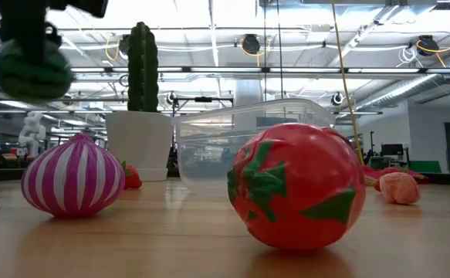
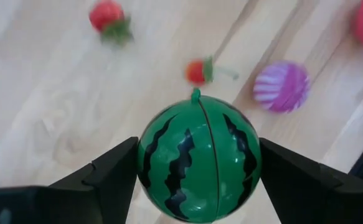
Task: Pick and placing Produce into tupperware
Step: Put the watermelon into the transparent bin
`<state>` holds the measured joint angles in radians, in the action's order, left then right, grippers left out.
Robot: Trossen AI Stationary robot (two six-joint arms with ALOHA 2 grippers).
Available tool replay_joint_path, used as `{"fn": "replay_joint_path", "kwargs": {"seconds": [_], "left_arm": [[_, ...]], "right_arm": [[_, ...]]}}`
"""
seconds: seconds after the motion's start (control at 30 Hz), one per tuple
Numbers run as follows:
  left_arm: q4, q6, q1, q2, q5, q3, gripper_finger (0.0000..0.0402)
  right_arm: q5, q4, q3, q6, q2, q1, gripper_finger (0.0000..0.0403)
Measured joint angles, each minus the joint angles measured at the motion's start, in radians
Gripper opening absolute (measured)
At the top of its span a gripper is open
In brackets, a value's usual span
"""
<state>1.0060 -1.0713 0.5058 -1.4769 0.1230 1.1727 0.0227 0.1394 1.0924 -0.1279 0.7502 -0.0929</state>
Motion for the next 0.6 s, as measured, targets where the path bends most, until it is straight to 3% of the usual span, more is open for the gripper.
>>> {"fn": "replay_joint_path", "kwargs": {"seconds": [0.33, 0.6], "left_arm": [[0.035, 0.128, -0.078, -0.013, 0.058, 0.159, 0.0293], [0.04, 0.305, -0.162, -0.092, 0.16, 0.366, 0.0294]], "right_arm": [[0.0, 0.007, 0.0, 0.017, 0.0, 0.0, 0.0209], [0.0, 0.068, 0.0, 0.034, -0.014, 0.0, 0.0209]]}}
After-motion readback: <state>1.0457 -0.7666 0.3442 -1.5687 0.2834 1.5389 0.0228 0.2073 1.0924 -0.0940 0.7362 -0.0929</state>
